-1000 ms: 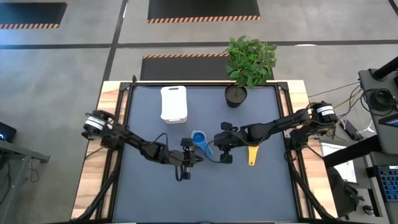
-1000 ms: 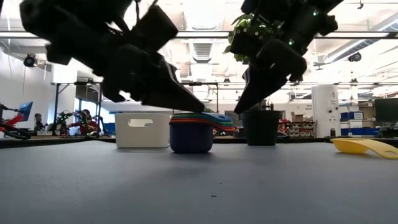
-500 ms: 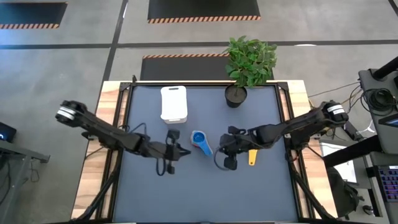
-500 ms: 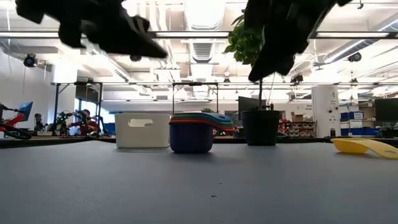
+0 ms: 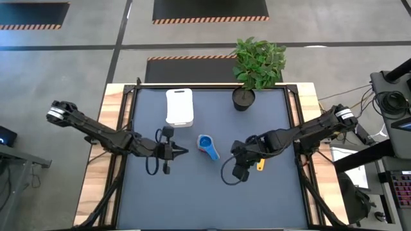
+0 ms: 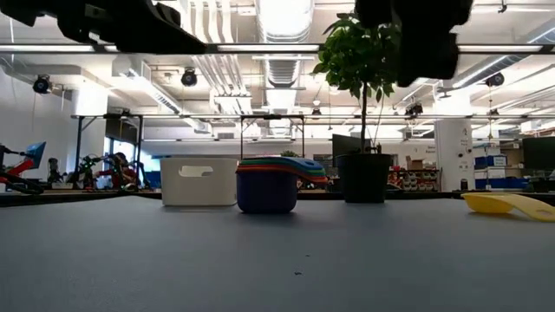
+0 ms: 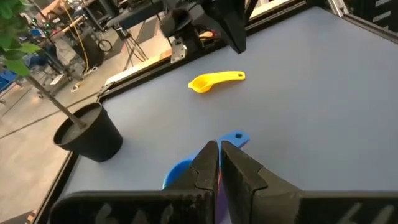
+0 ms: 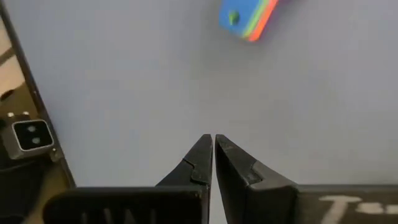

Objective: Nest measuring cups in basket
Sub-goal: Stack the yellow measuring cup on the top of the blue measuring cup

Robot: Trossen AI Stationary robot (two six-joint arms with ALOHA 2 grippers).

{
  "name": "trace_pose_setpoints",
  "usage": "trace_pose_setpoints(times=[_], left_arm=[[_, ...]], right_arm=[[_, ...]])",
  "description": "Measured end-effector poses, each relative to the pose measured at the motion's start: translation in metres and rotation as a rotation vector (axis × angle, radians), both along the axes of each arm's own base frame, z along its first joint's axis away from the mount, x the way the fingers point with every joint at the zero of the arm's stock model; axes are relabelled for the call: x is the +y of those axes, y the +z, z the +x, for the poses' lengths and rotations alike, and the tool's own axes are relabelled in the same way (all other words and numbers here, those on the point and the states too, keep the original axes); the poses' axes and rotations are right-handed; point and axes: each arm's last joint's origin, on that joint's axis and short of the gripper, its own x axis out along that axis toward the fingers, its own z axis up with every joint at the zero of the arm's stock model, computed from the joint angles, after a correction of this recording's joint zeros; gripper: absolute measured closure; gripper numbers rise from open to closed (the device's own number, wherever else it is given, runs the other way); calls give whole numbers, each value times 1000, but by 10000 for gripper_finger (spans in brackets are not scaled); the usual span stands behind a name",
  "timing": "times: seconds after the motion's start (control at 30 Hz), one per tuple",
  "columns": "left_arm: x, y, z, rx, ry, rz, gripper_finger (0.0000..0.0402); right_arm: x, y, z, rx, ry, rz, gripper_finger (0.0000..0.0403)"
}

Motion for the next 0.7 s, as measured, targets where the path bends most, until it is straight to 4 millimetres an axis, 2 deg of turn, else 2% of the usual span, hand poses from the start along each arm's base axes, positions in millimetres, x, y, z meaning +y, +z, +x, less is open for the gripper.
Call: trace_pose_setpoints(times=[0.43, 0.57, 0.7], left_arm=[[1, -6, -1, 17, -2, 38, 402], [1, -6, -1, 17, -2, 48, 402], [1, -6, -1, 17, -6, 58, 402]], right_arm=[[5, -63, -44, 355, -338, 80, 389], [1, -71, -51, 409, -404, 66, 352], [-4, -71, -62, 503, -499, -8, 290]])
